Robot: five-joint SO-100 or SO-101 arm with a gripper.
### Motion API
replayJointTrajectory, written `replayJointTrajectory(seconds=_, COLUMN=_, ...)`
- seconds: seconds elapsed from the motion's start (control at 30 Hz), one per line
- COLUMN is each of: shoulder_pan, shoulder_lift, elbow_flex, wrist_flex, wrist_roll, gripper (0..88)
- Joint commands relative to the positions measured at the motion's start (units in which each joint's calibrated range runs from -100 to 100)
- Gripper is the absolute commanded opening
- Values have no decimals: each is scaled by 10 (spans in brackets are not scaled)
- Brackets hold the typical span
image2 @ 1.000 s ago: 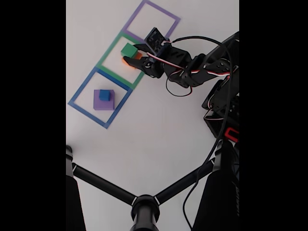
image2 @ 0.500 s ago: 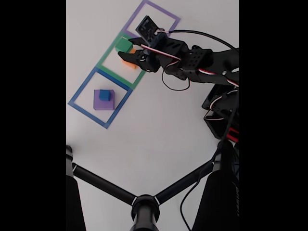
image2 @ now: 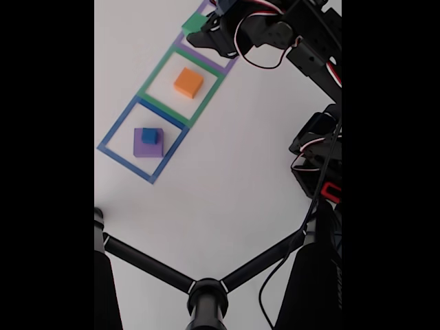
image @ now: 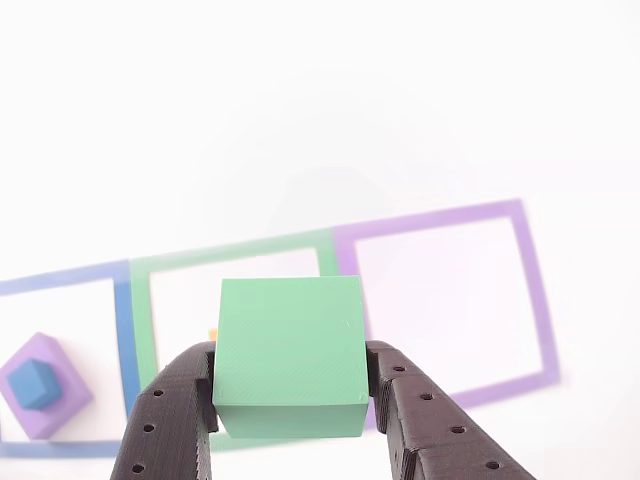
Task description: Tower of hanoi
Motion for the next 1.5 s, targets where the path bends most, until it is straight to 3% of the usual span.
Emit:
replayJointTrajectory(seconds=0.0, shoulder_pan=41, shoulder_lift=-13, elbow_flex=-161, wrist_flex=146, wrist_roll=2, gripper=63)
replayJointTrajectory(seconds=0.17, shoulder_pan=86, shoulder_lift=-14, elbow_flex=-228, wrist_flex=220, wrist_roll=2, gripper=58)
replayJointTrajectory(seconds=0.37, shoulder_pan=115, shoulder_lift=-23, elbow_flex=-221, wrist_flex=228, wrist_roll=2, gripper=54)
replayJointTrajectory(seconds=0.63, shoulder_pan=149, shoulder_lift=-56, elbow_flex=-86, wrist_flex=127, wrist_roll=2, gripper=55)
replayJointTrajectory(seconds=0.83, shoulder_pan=162, shoulder_lift=-75, elbow_flex=80, wrist_flex=-29, wrist_roll=2, gripper=54)
replayJointTrajectory(seconds=1.1, shoulder_pan=173, shoulder_lift=-53, elbow_flex=307, wrist_flex=-324, wrist_roll=2, gripper=53)
replayJointTrajectory(seconds=1.47, shoulder_pan=178, shoulder_lift=142, elbow_flex=479, wrist_flex=-759, wrist_roll=2, gripper=54)
